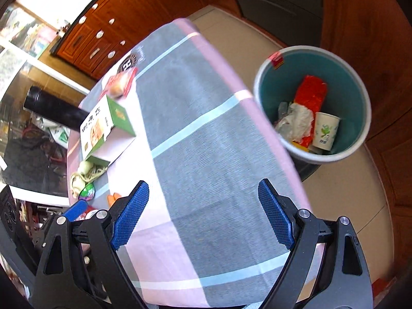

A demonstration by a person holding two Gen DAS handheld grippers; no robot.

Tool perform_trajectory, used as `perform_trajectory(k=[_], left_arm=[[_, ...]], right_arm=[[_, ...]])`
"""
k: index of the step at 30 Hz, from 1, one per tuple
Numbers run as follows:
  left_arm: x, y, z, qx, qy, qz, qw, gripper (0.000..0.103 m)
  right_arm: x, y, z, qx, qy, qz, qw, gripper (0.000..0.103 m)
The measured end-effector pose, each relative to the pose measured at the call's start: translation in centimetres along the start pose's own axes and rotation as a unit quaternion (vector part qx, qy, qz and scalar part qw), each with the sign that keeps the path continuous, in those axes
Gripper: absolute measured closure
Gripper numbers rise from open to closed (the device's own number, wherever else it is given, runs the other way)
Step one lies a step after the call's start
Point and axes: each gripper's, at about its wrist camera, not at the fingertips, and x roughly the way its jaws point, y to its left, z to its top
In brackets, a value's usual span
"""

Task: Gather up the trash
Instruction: 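Return both tools to the table toward the cola can and white lid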

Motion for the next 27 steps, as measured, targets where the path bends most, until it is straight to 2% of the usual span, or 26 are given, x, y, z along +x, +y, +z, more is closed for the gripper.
perform_trajectory(k=[4, 8, 12, 18, 27], left_arm=[[-1.2, 5.4, -1.1, -0.057, -0.008, 0.019, 0.9982, 0.004], [-1.7, 10.0, -2.3, -0.114, -0.009, 0.036, 0.9928, 0.004], [-1.8, 12.8, -3.4, -0.155, -0.004, 0.048, 0.9868, 0.004], [-0.4, 14.3, -5.0, -0.157, 0.022, 0.053, 0.9859, 0.004], [-0.9, 17.0, -7.7, -0.169, 0.015, 0.001, 0.9855, 0.003]], right_arm=[[1.5, 2.8, -0.9, -0.027, 0.019, 0.001, 0.999, 0.020], [2.9, 5.3, -1.5, -0.048, 0.036, -0.001, 0.998, 0.020], [4.2, 7.5, -2.2, -0.066, 0.051, -0.002, 0.996, 0.020], [5.9, 11.0, -2.7, -0.099, 0.063, 0.001, 0.993, 0.020], [8.3, 17.5, -4.1, -0.156, 0.089, 0.017, 0.984, 0.020]])
